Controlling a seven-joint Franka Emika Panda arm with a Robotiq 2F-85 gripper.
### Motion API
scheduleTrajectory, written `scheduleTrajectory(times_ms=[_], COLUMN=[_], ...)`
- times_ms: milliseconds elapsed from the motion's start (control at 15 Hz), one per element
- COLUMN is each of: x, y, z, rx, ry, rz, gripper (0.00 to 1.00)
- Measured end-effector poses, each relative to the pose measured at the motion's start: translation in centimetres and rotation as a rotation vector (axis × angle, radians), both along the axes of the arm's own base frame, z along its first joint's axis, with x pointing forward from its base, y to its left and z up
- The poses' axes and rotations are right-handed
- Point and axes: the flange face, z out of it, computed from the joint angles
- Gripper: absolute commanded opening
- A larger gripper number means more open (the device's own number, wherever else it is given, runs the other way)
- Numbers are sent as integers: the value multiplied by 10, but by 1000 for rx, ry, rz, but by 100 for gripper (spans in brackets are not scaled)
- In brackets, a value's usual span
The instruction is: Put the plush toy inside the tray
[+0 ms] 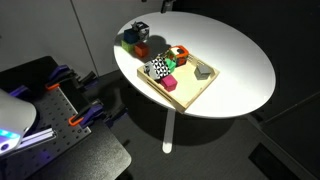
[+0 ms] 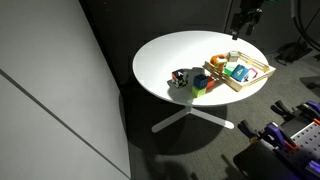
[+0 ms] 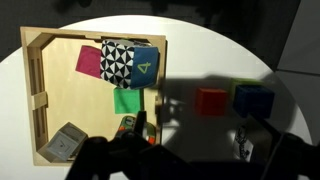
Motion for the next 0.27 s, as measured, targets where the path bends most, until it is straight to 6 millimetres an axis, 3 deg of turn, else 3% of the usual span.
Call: scheduleTrajectory(times_ms=[267], x=[-3], y=[-1], z=[3], rx=[-6], ry=[-42], rz=[-19], gripper=[100])
